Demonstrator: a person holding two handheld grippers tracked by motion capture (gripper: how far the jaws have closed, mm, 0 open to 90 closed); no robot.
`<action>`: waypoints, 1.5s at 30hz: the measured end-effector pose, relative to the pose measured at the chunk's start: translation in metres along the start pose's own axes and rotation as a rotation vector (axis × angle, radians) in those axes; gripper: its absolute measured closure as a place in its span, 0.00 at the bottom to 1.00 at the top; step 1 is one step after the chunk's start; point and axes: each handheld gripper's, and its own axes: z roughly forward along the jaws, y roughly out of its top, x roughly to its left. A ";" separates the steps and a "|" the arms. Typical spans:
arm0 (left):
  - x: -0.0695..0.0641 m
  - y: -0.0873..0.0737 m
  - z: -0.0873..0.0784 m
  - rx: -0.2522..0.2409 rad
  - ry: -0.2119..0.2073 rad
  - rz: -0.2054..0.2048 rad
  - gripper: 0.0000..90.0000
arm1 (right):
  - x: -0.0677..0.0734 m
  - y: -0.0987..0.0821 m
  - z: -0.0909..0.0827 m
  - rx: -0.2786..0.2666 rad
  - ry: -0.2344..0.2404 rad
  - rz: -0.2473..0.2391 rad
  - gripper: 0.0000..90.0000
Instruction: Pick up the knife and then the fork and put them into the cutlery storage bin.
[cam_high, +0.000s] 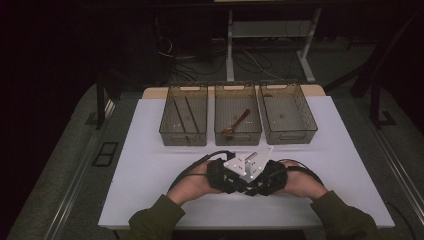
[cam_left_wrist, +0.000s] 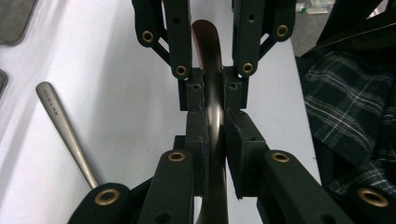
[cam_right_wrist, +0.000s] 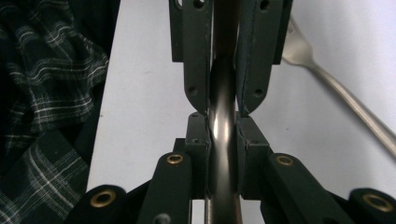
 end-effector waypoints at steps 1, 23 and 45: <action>0.000 -0.001 -0.004 -0.022 0.001 -0.014 0.84 | -0.001 -0.001 -0.002 0.004 -0.009 0.009 0.86; -0.001 -0.081 -0.082 -0.284 0.226 -0.354 0.55 | -0.009 -0.021 -0.047 -0.149 -0.066 0.073 0.86; -0.022 -0.133 -0.070 -0.346 0.361 -0.483 0.23 | -0.029 -0.044 -0.129 -0.341 -0.280 0.232 0.86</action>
